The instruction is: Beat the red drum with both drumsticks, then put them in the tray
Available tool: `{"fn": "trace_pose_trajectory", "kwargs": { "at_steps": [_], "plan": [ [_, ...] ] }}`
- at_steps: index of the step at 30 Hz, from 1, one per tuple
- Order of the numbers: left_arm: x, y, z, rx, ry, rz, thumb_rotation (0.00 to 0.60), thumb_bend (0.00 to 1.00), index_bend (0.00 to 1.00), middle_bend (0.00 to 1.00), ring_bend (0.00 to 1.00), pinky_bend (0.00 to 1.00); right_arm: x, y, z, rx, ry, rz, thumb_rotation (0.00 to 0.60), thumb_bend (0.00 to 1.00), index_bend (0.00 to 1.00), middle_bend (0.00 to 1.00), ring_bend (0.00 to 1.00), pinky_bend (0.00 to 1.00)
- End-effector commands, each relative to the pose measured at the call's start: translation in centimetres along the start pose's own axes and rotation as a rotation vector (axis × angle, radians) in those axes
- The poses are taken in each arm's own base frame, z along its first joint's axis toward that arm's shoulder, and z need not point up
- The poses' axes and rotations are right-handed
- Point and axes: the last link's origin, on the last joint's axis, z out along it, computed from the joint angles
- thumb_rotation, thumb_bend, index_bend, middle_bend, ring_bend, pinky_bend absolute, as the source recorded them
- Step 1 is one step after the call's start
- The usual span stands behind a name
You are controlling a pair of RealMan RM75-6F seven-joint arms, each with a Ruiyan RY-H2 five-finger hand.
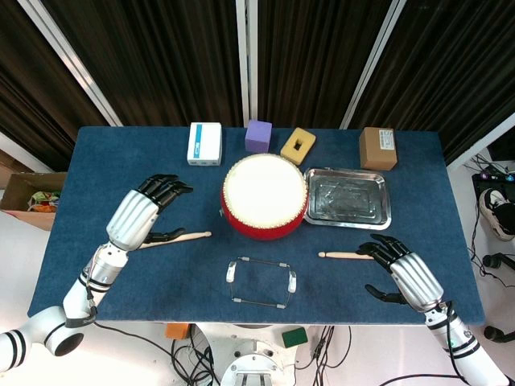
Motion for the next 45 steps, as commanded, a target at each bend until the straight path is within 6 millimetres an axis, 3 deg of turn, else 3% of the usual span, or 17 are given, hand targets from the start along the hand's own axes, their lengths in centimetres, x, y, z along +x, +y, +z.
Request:
{"fn": "trace_pose_trajectory", "kwargs": {
  "at_steps": [1, 11, 18, 28, 34, 45],
  "plan": [
    [-0.3, 0.0, 0.2, 0.007, -0.016, 0.005, 0.600, 0.13, 0.25, 0.26, 0.18, 0.23, 0.0, -0.1, -0.1, 0.012, 0.007, 0.007, 0.600, 0.18, 0.32, 0.29, 0.11, 0.23],
    [-3.1, -2.2, -1.1, 0.220, -0.239, 0.040, 0.600, 0.14, 0.30, 0.26, 0.18, 0.23, 1.5, 0.2, -1.1, 0.005, 0.074, -0.022, 0.600, 0.18, 0.34, 0.30, 0.11, 0.23],
    [-7.5, -1.3, -1.1, 0.270, -0.359, 0.029, 0.600, 0.20, 0.35, 0.26, 0.18, 0.23, 2.3, 0.0, -2.0, 0.004, 0.112, -0.029, 0.600, 0.18, 0.34, 0.30, 0.11, 0.23],
    [-12.2, -0.5, -0.7, 0.342, -0.479, 0.097, 0.600, 0.23, 0.38, 0.25, 0.18, 0.21, 2.2, 0.5, -2.4, -0.026, 0.102, -0.043, 0.600, 0.18, 0.34, 0.30, 0.11, 0.23],
    [-13.0, -1.4, -1.5, 0.431, -0.467, 0.210, 0.600, 0.24, 0.40, 0.25, 0.18, 0.21, 2.4, 0.6, -2.6, -0.035, 0.103, -0.040, 0.600, 0.18, 0.34, 0.30, 0.11, 0.23],
    [-14.2, -2.5, -1.6, 0.505, -0.473, 0.172, 0.600, 0.29, 0.45, 0.25, 0.18, 0.21, 2.0, 0.7, -2.5, -0.044, 0.095, -0.031, 0.600, 0.18, 0.34, 0.30, 0.11, 0.23]
  ]
}}
